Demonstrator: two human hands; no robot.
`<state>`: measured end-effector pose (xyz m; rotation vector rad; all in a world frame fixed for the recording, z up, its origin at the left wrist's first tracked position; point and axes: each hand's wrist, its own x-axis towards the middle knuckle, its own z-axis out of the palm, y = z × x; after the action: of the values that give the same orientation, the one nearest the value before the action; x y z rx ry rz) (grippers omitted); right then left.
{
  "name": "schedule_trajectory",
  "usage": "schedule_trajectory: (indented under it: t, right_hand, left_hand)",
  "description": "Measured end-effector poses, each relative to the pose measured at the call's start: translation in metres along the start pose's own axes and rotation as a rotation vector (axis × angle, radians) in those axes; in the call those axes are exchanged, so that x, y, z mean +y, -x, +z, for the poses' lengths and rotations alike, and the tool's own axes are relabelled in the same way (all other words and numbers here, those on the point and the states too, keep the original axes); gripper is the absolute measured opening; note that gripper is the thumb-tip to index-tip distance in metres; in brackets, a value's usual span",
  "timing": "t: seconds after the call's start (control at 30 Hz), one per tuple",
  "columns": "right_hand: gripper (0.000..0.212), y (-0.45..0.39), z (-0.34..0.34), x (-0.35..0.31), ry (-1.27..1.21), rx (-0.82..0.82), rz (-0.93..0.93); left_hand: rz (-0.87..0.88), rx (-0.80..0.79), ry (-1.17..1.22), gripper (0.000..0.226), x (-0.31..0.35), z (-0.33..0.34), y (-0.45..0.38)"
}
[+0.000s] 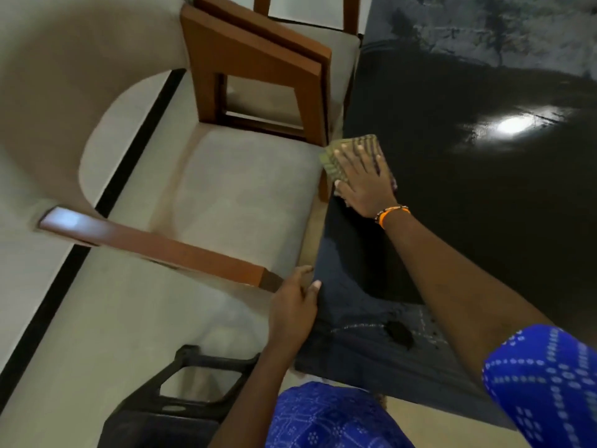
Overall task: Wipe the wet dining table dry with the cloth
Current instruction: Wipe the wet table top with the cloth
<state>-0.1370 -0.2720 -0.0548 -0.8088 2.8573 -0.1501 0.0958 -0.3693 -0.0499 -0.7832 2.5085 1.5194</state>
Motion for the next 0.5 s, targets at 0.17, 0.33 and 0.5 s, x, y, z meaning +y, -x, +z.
schedule_trajectory:
  t: [0.17, 0.33, 0.5]
  right_hand:
    - [0.061, 0.041, 0.011, -0.023, -0.004, 0.0, -0.025]
    - [0.061, 0.124, 0.025, -0.065, 0.022, -0.044, -0.152]
    - [0.063, 0.183, 0.038, -0.077, 0.022, -0.053, -0.229]
  left_hand:
    - [0.015, 0.03, 0.004, 0.021, -0.009, -0.005, 0.013]
    - [0.083, 0.074, -0.041, 0.023, -0.001, 0.004, 0.028]
    - [0.036, 0.071, -0.067, 0.025, -0.007, 0.002, 0.05]
